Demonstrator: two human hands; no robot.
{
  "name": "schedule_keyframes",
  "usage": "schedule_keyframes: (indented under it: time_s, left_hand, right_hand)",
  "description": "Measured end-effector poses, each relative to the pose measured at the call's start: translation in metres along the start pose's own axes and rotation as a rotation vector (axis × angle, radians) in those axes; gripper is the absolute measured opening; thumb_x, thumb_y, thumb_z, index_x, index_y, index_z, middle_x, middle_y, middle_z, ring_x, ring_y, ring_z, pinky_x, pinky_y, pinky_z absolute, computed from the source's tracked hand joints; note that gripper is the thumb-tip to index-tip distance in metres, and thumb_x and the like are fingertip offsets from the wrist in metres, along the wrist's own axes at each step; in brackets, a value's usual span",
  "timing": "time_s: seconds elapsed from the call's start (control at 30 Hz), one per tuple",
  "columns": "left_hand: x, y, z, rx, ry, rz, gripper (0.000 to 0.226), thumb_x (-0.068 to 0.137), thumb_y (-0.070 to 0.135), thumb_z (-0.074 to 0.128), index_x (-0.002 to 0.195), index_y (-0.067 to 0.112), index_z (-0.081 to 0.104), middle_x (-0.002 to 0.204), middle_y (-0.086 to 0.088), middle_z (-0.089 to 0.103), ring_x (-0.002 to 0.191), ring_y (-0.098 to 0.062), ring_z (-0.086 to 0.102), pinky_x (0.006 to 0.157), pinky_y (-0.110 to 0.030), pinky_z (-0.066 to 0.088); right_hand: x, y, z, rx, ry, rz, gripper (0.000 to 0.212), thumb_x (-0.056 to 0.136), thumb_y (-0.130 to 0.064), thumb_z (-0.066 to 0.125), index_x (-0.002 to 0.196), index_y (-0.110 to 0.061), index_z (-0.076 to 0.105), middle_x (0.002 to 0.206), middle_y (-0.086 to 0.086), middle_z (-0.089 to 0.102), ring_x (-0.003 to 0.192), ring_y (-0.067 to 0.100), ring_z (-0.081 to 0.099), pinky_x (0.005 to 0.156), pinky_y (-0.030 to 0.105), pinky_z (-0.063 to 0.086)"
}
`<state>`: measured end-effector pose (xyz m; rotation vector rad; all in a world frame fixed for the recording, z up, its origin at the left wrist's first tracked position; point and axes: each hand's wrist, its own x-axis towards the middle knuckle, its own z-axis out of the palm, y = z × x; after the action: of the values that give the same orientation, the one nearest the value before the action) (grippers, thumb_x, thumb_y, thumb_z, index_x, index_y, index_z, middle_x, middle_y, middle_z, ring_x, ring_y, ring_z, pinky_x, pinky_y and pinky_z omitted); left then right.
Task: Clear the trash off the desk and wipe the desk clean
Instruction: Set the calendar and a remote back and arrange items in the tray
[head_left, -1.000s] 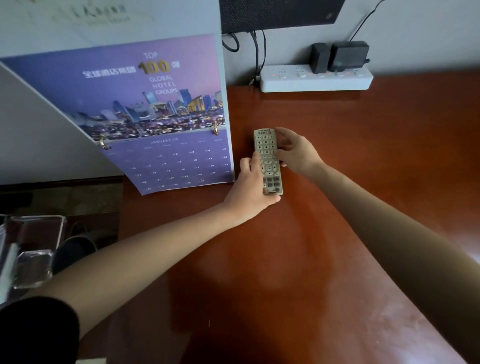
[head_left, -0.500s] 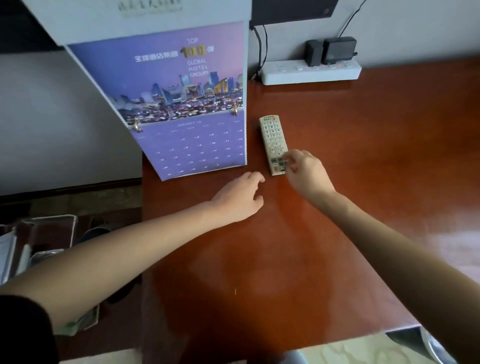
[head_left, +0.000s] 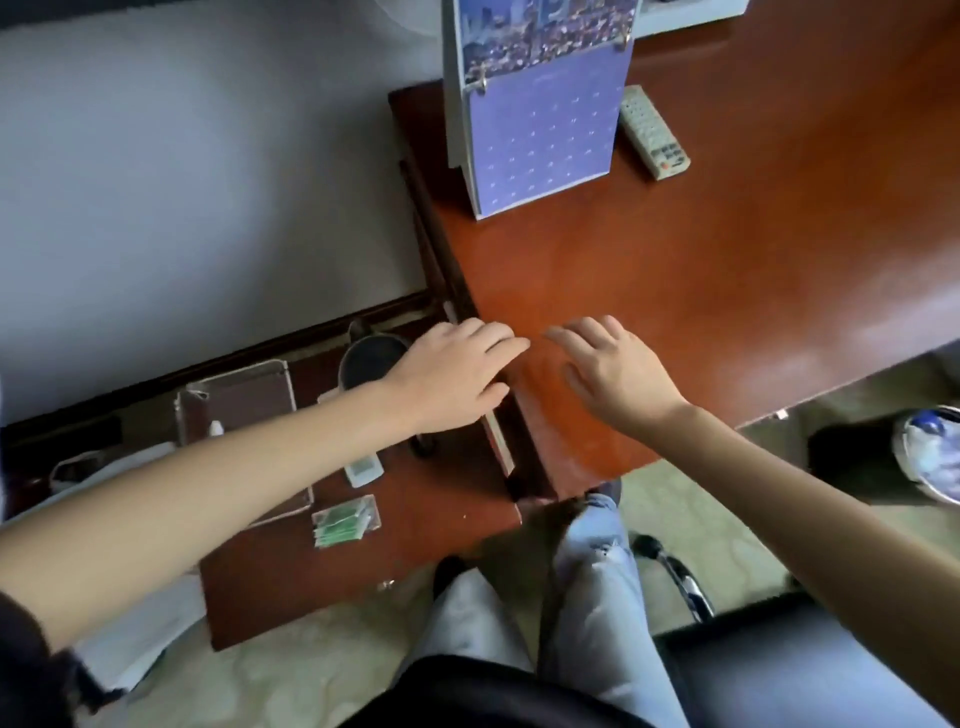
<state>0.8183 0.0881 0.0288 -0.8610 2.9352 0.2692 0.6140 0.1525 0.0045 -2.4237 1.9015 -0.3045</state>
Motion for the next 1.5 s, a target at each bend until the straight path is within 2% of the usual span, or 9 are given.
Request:
schedule_keyframes:
  time_s: [0.2,0.63,0.77,0.87,1.03,1.2,1.27,1.4,1.5]
  left_hand:
    - [-0.107,-0.025,0.023,-0.042,-0.089,0.040,0.053,0.084,0.035,0.039,0.131,0.015,0.051,0.128,-0.005,0.056,0.113,-0.026,0.055,0.085,-0.042,0.048]
    - [-0.240,-0.047,0.129,0.015,-0.262,0.002,0.051,0.094,0.036,0.043,0.143,0.023,0.034,0.145,0.003,0.038,0.129,-0.019,0.037,0.102,-0.041,0.037]
    - [-0.237,-0.062,0.158,0.025,-0.291,-0.003,0.057,0.092,0.040,0.044,0.144,0.024,0.029,0.147,0.002,0.033,0.128,-0.021,0.035,0.098,-0.039,0.034]
    - [-0.224,-0.076,0.188,0.055,-0.335,0.025,0.068,0.090,0.048,0.045,0.147,0.023,0.019,0.150,-0.002,0.025,0.130,-0.024,0.033,0.102,-0.038,0.032]
    - [-0.199,-0.095,0.235,0.089,-0.382,0.113,0.082,0.084,0.059,0.050,0.148,0.027,0.011,0.154,-0.007,0.014,0.135,-0.028,0.026,0.104,-0.041,0.034]
    - [-0.184,-0.102,0.256,-0.036,-0.392,0.146,0.068,0.083,0.034,0.060,0.141,0.025,0.026,0.146,-0.006,0.021,0.124,-0.028,0.040,0.082,-0.039,0.048]
    - [-0.181,-0.102,0.256,-0.120,-0.369,0.152,0.061,0.081,0.027,0.062,0.135,0.020,0.034,0.142,-0.003,0.026,0.119,-0.027,0.045,0.080,-0.037,0.047]
    - [-0.180,-0.103,0.234,-0.290,-0.297,0.146,0.058,0.076,0.023,0.065,0.129,0.016,0.041,0.138,0.000,0.031,0.116,-0.022,0.049,0.087,-0.035,0.047]
    - [-0.182,-0.102,0.195,-0.331,-0.279,0.185,0.060,0.076,0.024,0.066,0.130,0.017,0.040,0.140,0.002,0.030,0.116,-0.020,0.048,0.085,-0.031,0.046]
  right_hand:
    - [-0.055,-0.099,0.018,-0.051,0.003,-0.032,0.038,0.083,-0.020,0.044,0.116,-0.015,0.061,0.106,0.004,0.064,0.087,0.028,0.057,0.066,0.035,0.047]
    - [-0.115,-0.207,0.112,-0.011,-0.094,0.033,0.039,0.081,-0.023,0.039,0.111,-0.015,0.063,0.100,0.004,0.065,0.083,0.028,0.060,0.062,0.032,0.047]
    - [-0.102,-0.214,0.139,0.045,-0.102,0.173,0.043,0.082,-0.023,0.038,0.116,-0.012,0.061,0.105,0.009,0.063,0.088,0.033,0.059,0.067,0.039,0.051]
    - [-0.076,-0.209,0.165,0.153,-0.088,0.381,0.047,0.085,-0.018,0.053,0.131,-0.010,0.048,0.122,0.014,0.053,0.106,0.035,0.052,0.083,0.045,0.049]
    - [-0.027,-0.198,0.203,0.518,0.137,0.643,0.072,0.082,-0.024,0.066,0.141,-0.009,0.028,0.138,0.013,0.041,0.124,0.026,0.044,0.102,0.036,0.038]
    - [-0.001,-0.192,0.218,0.704,0.323,0.685,0.058,0.078,-0.018,0.068,0.130,-0.010,0.043,0.117,-0.006,0.054,0.106,0.009,0.051,0.085,0.008,0.036]
    - [0.004,-0.186,0.217,0.708,0.308,0.696,0.051,0.077,-0.015,0.068,0.124,-0.010,0.050,0.108,-0.006,0.057,0.100,0.010,0.053,0.078,0.009,0.037]
    - [0.003,-0.190,0.204,0.685,0.300,0.729,0.048,0.074,-0.014,0.068,0.120,-0.011,0.055,0.108,0.000,0.061,0.098,0.013,0.054,0.080,0.021,0.039]
    - [-0.005,-0.203,0.176,0.728,0.331,0.805,0.041,0.078,-0.007,0.066,0.117,-0.011,0.056,0.102,-0.005,0.059,0.092,0.006,0.053,0.074,0.007,0.039]
